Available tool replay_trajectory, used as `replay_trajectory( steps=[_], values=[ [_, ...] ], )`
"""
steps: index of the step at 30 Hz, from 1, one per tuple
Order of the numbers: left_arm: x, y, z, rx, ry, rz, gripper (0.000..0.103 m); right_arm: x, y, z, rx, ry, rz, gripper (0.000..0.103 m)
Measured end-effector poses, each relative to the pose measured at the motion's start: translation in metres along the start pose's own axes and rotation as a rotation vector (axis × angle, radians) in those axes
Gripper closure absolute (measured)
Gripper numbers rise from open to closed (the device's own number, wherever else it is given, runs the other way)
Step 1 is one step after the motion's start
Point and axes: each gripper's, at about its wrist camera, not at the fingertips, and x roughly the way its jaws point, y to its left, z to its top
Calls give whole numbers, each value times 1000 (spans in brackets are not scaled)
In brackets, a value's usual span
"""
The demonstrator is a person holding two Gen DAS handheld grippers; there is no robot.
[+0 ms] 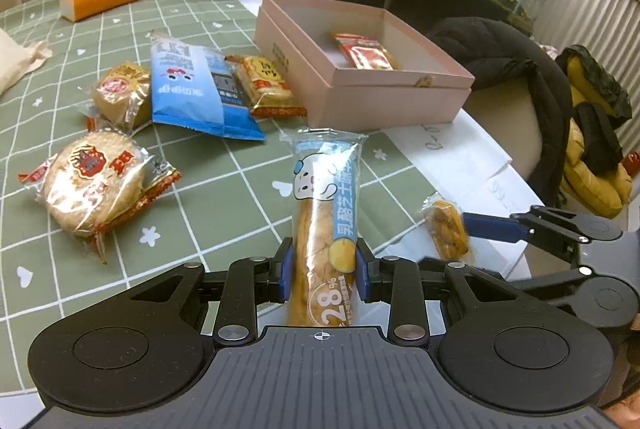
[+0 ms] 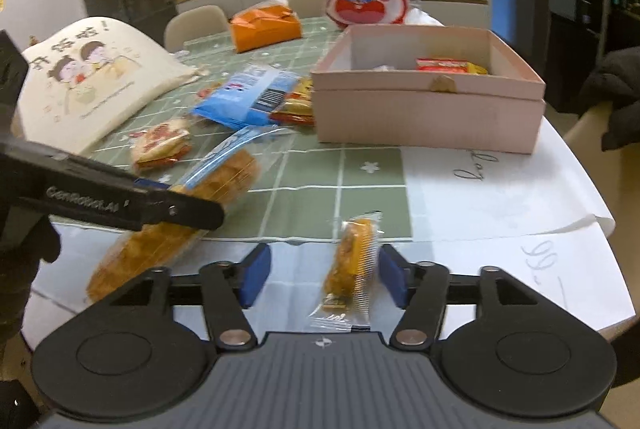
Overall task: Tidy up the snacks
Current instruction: 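Hold the bread stick packet in the left tool while the right tool grasps a small wrapped pastry, then carry both snacks over the pink box and open both tools to drop them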
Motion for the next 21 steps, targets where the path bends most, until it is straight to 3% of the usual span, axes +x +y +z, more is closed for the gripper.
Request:
replay_trajectory(
  steps=[3,10,14,17,19,21],
  values=[
    [-4,2,-1,-6,-12,-3,68,-9,4,-1,-22,-25,10,31],
    [-5,2,-5,-27,-23,-31,69,-28,9,-7,-72,-74,-87,29],
    [-9,5,-8,-37,-28,-15,69,-21,11,-5,-77,-21,-42,28],
    [-11,6,-10,-38,-27,-14,69,-11,5,-1,-27,-13,-71,28],
    [-12,4,-9,-31,-26,-23,69,-3,-3,3,19,-3,-100,32],
    [-12,1,-9,-21,-29,-32,69,2,-12,7,64,13,-104,58]
  ],
)
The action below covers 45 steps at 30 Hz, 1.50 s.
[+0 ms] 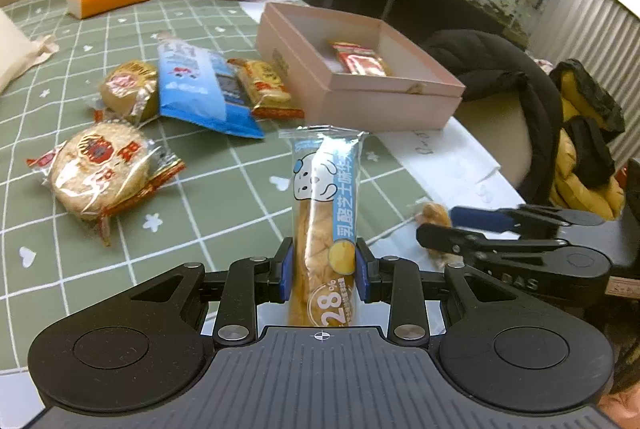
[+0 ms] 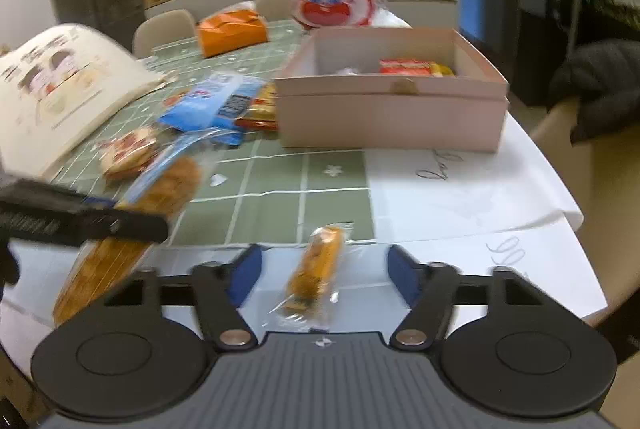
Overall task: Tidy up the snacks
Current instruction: 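Carry both snacks over the pink box and open both tools to drop them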
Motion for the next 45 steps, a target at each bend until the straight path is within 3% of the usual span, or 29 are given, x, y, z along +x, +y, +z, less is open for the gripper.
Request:
replay_trajectory(
  steps=[6,11,18,22,28,32,35,37,41,43,45],
  values=[
    [8,-14,1,31,28,7,69,0,6,-4,-97,4,-14,80],
    [9,-26,9,51,9,-8,69,-16,3,5,-129,-32,14,81],
    [11,-38,40,49,-17,-51,69,-38,-25,34,-62,-87,42,81],
    [-1,-48,78,61,-106,-67,69,-51,-40,64,-23,-122,46,81],
    [-10,-62,157,72,-320,-69,69,-69,-55,134,-29,-239,11,81],
    [11,-62,199,50,-374,-86,69,-62,-74,177,2,-292,-33,81],
    [45,-55,221,8,-346,-122,69,-46,-93,201,48,-286,-22,81],
    [73,-46,231,-26,-287,-129,69,-30,-100,211,60,-267,-9,81],
    [153,-27,233,-44,59,-110,67,16,-110,216,69,-203,5,81],
    [176,-23,224,-18,131,-78,68,45,-113,211,67,-137,36,80],
    [180,-18,223,-26,133,-82,68,74,-116,204,86,-51,60,79]
  ],
)
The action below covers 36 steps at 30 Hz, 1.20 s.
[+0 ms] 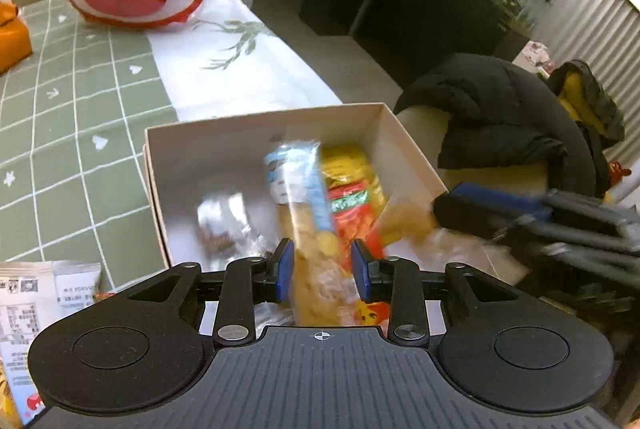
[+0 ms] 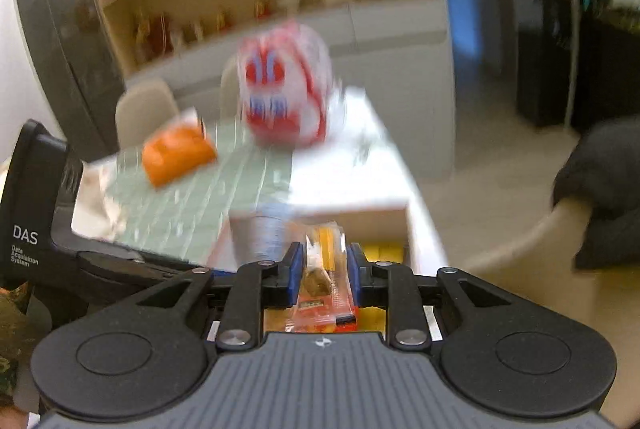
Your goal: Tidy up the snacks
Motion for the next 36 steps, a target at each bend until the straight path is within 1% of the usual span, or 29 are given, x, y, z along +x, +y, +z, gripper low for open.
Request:
replay_trajectory(
  steps=[1,2,3,4,6,8,10,12,15,17,19,21,24,26,27,29,31,32,33,34,36],
  values=[
    [-4,1,1,-10,-15,-7,68,10,-2,-4,12,29,-13,78],
    [-11,3,2,-20,-37,-6,68,16,-3,-8,17,44,-28,74],
    [-21,5,2,-28,-60,-7,68,18,-5,-9,21,48,-40,66],
    [-31,7,2,-36,-86,-16,68,18,-6,-10,32,46,-59,63],
    [-60,16,-9,-44,-156,-44,68,8,-3,-12,43,26,-95,55],
    [-85,29,-24,-47,-211,-35,68,-5,1,-13,43,3,-102,50],
    [-108,42,-41,-57,-250,1,68,-18,12,-16,34,-13,-103,47],
    [-126,57,-67,-70,-285,58,68,-28,27,-20,11,-21,-97,43],
    [-141,82,-105,-79,-334,150,68,-36,57,-35,-35,-17,-69,38],
    [-150,97,-126,-112,-330,176,68,-34,77,-46,-65,3,-45,38],
    [-155,113,-144,-167,-327,162,68,-27,101,-55,-105,33,-23,38],
    [-160,129,-156,-210,-354,156,68,-21,125,-61,-145,53,-4,37],
    [-164,148,-177,-257,-393,169,68,-10,155,-69,-177,80,16,37],
    [-164,161,-186,-294,-389,123,68,2,169,-74,-173,116,14,37],
    [-164,166,-189,-309,-388,93,68,8,172,-78,-159,142,19,35],
    [-168,172,-191,-315,-401,46,68,10,177,-84,-136,148,18,35],
    [-171,176,-197,-316,-413,11,68,15,176,-91,-94,188,53,36],
    [-172,176,-198,-324,-400,2,68,18,173,-97,-65,204,62,38],
    [-172,176,-199,-331,-390,-18,68,21,171,-104,-49,209,58,41],
    [-174,175,-203,-332,-388,-36,68,25,169,-109,-44,202,38,44],
    [-174,172,-205,-327,-383,-49,68,31,166,-116,-15,145,-34,49]
  ],
)
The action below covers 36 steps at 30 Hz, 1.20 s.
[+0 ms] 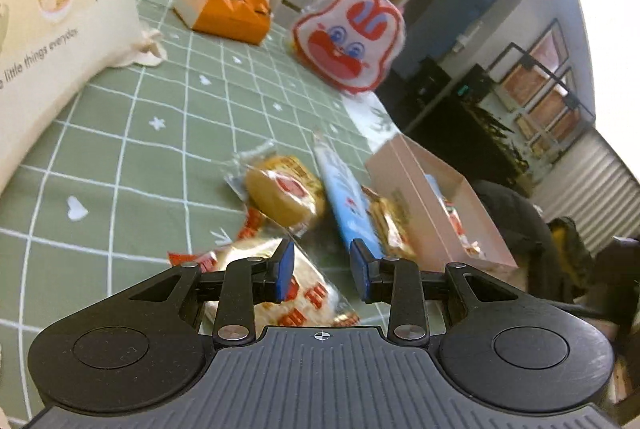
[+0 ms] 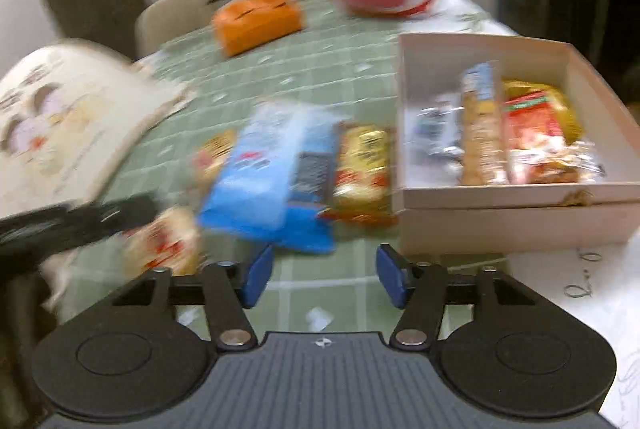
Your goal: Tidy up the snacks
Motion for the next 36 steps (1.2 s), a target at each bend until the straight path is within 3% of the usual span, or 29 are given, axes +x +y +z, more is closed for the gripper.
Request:
replay_trajectory(
  steps=[4,7,13,18,22,27,30,32,36],
  values=[
    [-4,-3,-4,11,-12,2,68,16,-7,-1,144,-93,-46,50],
    [-6,-1,-3,-5,-19,-1,68,32,-7,2,212,-93,-79,48],
    [-16,10,3,-53,-69,9,68,41,11,5,99,-79,-104,56],
    [-18,24,9,-99,-96,49,68,-1,11,-24,-19,-28,-24,57],
    [-15,28,9,-91,-77,142,68,-42,0,-53,-101,-66,-36,58],
    [-29,23,2,-29,-45,273,68,-75,-35,-69,-86,-153,-137,57],
    [-30,28,0,-86,-18,282,68,-69,-58,-69,-60,-160,-190,47],
    [-25,28,1,-105,-25,288,68,-63,-67,-71,-33,-145,-179,41],
    [2,8,2,-30,25,262,67,-56,-74,-81,-21,-164,-162,41]
  ],
)
